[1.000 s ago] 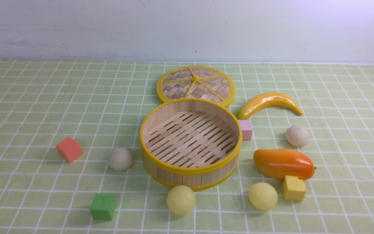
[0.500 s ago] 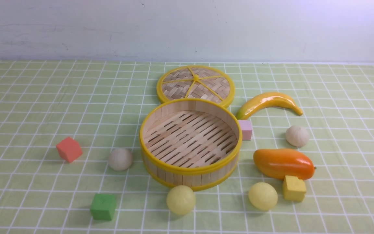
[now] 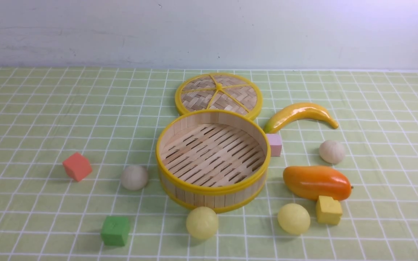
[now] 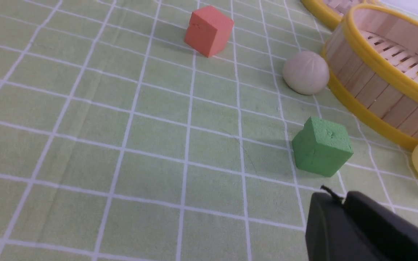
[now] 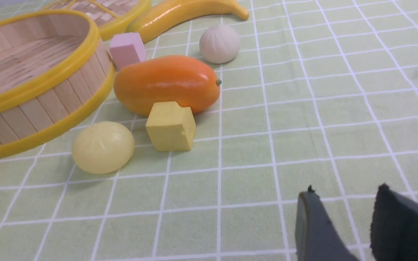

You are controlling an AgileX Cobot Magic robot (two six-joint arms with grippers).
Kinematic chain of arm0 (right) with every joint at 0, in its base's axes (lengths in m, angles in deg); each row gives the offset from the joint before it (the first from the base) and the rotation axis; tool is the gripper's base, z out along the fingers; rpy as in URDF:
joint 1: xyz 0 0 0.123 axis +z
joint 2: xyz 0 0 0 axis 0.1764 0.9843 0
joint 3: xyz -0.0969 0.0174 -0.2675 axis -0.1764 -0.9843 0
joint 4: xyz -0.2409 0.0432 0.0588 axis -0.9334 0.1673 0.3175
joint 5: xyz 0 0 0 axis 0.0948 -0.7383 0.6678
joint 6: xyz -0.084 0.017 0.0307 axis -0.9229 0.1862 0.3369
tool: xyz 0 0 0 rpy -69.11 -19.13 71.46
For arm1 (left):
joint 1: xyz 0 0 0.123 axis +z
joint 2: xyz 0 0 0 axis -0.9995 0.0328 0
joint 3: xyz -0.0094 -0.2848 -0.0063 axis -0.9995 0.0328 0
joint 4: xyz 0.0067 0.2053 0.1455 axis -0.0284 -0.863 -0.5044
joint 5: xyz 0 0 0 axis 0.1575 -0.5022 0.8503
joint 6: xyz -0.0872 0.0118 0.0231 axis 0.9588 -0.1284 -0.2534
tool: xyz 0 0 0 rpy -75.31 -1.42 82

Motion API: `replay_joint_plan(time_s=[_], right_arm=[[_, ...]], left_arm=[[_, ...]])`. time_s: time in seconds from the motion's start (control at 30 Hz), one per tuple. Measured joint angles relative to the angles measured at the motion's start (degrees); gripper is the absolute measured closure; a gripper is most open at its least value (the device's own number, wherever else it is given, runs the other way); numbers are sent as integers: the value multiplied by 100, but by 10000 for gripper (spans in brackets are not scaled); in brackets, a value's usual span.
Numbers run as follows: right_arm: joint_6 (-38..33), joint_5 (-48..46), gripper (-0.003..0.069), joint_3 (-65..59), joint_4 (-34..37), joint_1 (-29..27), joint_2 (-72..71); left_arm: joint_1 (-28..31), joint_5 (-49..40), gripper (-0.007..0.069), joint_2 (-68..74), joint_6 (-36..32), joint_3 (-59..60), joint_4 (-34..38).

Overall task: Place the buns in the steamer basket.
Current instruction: Use the left arm to grab a steamed stuffed bun

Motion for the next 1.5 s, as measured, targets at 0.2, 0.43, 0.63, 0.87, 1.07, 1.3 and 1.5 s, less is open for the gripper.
replay_joint_plan(time_s=[0.2, 0.43, 0.63, 0.87, 1.07, 1.3, 1.5], right_arm=[[0, 0, 420, 0, 0, 2, 0], [0, 0, 420, 0, 0, 2, 0], [0, 0, 420, 0, 0, 0, 0], [0, 0, 420, 0, 0, 2, 0], [0, 0, 420, 0, 0, 0, 0], [0, 0, 420, 0, 0, 0, 0], [0, 0, 420, 0, 0, 0, 0]], left_arm=[[0, 1108, 568, 0, 600, 0, 1044], [0, 2172, 564, 0, 1146, 0, 2526], [0, 1439, 564, 0, 1135, -723, 2597], [0, -706, 564, 1199, 710, -2460, 2243], [0, -3045, 564, 3229, 364, -3782, 1165], [0, -3531, 621, 5123, -7, -4292, 359], [-18, -3376, 638, 5751, -446, -4472, 709]])
